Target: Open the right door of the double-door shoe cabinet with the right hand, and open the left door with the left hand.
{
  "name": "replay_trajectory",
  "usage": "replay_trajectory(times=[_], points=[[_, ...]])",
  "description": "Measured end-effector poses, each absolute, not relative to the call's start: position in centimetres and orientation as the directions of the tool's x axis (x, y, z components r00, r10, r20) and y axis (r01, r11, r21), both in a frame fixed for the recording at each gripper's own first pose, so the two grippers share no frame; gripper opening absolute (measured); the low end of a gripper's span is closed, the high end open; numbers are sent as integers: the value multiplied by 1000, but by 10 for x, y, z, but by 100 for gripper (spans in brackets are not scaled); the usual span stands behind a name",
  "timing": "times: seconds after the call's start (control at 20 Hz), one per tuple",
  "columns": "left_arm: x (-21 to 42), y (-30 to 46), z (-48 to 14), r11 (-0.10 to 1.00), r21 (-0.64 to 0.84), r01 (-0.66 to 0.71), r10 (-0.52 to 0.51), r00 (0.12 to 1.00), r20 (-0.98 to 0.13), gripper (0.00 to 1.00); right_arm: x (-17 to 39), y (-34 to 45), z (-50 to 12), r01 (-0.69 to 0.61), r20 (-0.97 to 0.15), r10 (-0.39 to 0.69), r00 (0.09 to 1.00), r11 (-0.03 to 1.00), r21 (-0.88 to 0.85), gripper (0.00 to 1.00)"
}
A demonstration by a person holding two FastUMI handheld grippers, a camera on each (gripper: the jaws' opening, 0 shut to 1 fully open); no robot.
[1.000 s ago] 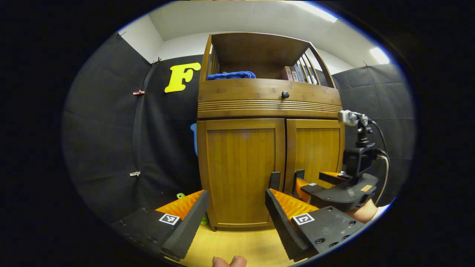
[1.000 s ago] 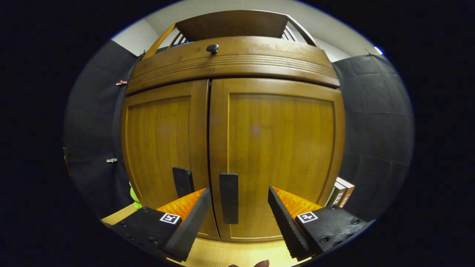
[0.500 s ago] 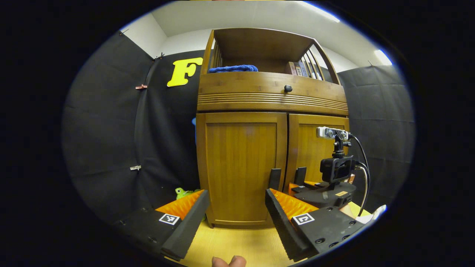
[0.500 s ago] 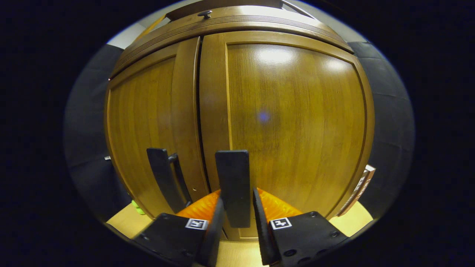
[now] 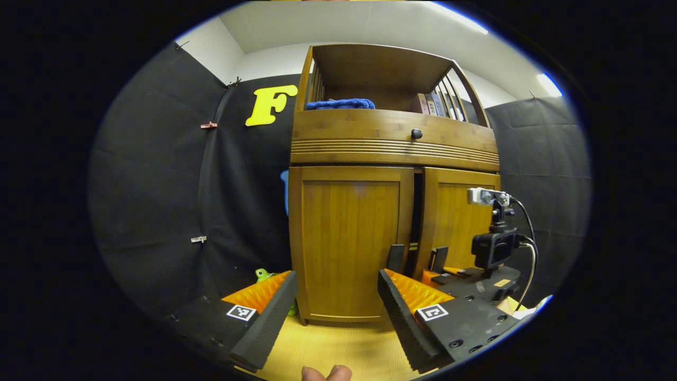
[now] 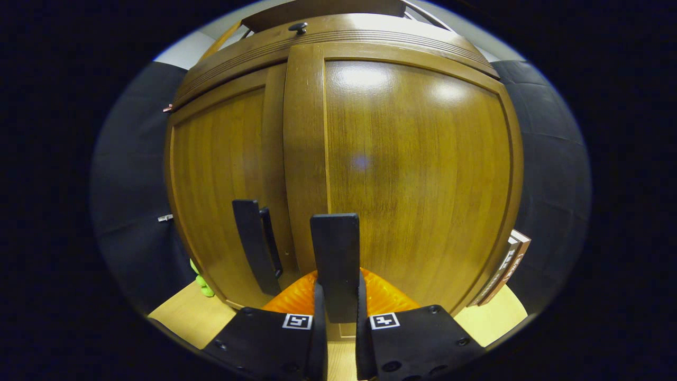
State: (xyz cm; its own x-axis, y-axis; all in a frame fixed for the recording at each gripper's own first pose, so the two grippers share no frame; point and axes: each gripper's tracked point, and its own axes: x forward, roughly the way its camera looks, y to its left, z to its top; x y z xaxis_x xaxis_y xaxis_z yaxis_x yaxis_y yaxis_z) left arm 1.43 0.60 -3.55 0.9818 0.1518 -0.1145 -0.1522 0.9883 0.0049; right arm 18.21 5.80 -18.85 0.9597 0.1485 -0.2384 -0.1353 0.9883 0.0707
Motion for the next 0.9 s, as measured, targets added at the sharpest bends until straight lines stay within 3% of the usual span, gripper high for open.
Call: replay_trajectory(times=[0.15, 0.2, 0.3, 0.9], points=[[6, 7, -29, 989, -3, -149, 148, 984, -100, 92, 147, 40, -187, -131, -226, 144, 963, 989, 71, 24], [3, 6, -27, 990, -6, -143, 142, 985, -94, 97, 137, 34, -186, -127, -223, 140, 965, 989, 71, 25], [-1, 4, -23, 992, -7, -127, 126, 988, -84, 97, 119, 25, -182, -112, -225, 126, 966, 991, 72, 24], [-36, -22, -20, 998, -10, -55, 54, 996, -74, 92, 35, -78, -166, 22, -219, -14, 976, 999, 38, 23]])
